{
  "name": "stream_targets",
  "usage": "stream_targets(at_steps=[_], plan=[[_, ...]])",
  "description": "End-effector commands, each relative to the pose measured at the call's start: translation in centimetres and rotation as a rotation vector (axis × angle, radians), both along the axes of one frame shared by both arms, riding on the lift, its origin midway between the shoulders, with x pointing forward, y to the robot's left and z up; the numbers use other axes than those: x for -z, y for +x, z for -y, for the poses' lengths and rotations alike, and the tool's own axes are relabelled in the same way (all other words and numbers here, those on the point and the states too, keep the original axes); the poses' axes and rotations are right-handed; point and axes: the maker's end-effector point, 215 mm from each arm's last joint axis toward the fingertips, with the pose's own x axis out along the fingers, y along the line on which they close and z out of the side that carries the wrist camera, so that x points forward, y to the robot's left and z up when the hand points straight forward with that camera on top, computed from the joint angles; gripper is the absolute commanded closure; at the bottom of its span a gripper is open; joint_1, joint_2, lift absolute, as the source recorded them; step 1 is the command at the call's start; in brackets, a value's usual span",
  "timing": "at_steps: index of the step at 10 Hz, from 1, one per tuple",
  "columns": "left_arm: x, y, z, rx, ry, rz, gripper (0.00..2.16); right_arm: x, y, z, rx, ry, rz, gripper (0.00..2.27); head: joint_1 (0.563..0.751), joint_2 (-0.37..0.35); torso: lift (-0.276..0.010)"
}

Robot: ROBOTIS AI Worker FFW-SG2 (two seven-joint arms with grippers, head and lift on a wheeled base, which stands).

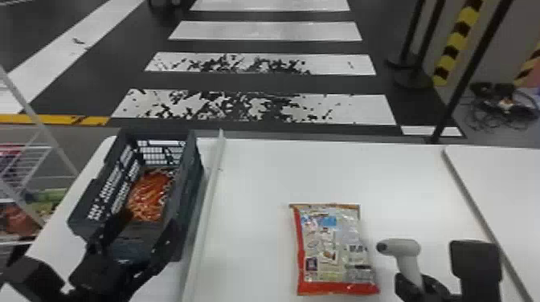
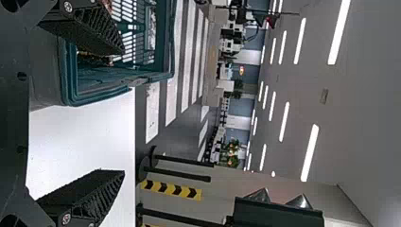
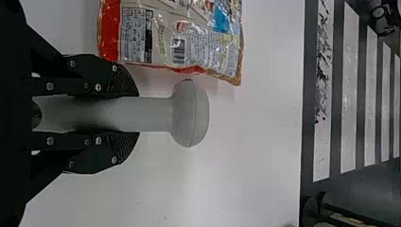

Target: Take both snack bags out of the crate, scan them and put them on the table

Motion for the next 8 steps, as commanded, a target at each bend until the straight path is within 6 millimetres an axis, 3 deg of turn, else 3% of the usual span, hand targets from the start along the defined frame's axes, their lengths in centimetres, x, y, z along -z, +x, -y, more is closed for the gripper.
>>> stream_targets(at_steps=[1, 5, 8], plan=[[0.1, -0.1, 0.0, -0.002, -0.003, -0.001, 0.10, -0.8, -0.9, -1.7, -0.027, 0.019, -0.013, 2.26, 0.695, 0.074, -0.092], [0.3, -0.2, -0.1, -0.004, -0.005, -0.005, 0.10, -1.9, -1.7, -5.2, -0.085, 0.058, -0.026, 2.26, 0.695, 0.144, -0.092], [0.2, -0.2, 0.0, -0.002, -0.005, -0.002, 0.10, -1.9, -1.7, -6.3, -0.103, 0.070, -0.024, 2.26, 0.695, 0.184, -0.092]])
